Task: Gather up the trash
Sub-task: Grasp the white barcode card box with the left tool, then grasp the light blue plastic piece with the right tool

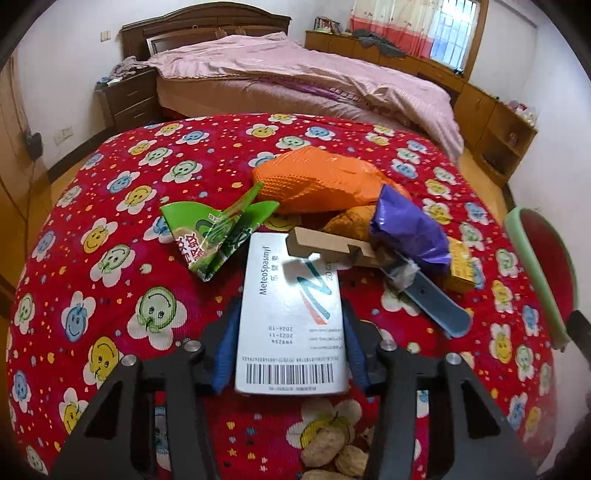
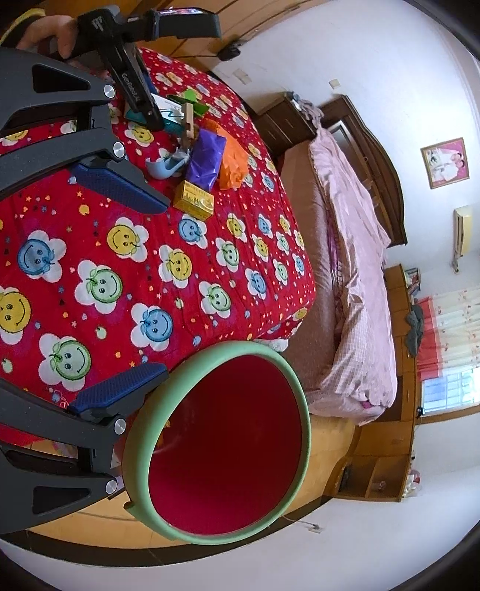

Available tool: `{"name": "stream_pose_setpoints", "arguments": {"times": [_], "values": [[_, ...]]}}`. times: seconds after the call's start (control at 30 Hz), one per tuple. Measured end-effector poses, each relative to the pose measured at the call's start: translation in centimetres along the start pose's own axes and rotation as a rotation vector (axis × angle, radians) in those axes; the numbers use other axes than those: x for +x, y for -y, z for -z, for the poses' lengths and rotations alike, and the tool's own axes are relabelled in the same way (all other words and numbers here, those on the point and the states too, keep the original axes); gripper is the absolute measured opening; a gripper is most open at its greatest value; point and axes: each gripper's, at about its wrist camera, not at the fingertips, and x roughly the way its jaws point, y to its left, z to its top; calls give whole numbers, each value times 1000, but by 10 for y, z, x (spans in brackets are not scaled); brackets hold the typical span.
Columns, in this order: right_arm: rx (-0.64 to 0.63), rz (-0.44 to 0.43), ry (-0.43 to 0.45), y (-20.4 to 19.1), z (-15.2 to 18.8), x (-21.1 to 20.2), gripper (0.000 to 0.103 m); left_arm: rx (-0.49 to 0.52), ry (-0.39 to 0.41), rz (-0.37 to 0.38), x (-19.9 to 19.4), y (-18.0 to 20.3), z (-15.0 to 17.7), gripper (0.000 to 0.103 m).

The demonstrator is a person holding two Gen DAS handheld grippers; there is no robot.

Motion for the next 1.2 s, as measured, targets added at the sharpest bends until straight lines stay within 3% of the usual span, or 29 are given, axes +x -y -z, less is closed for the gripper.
{"name": "stream_pose_setpoints", "arguments": {"times": [0.3,0.63,1.07,1.2], "values": [[-26,-18,0,-14,3,-5,83,-15,65,65,-40,-10,5,51],[-78,-61,-22,-41,7,0,83,-82,102,34,-66,-39,13,51],[-129,-117,-105,-82,11,47,83,-119,122,-23,-66,-62,19,51],[-151,-134,-131,-94,11,61,73,-117,119,-23,-61,-63,18,51]]}}
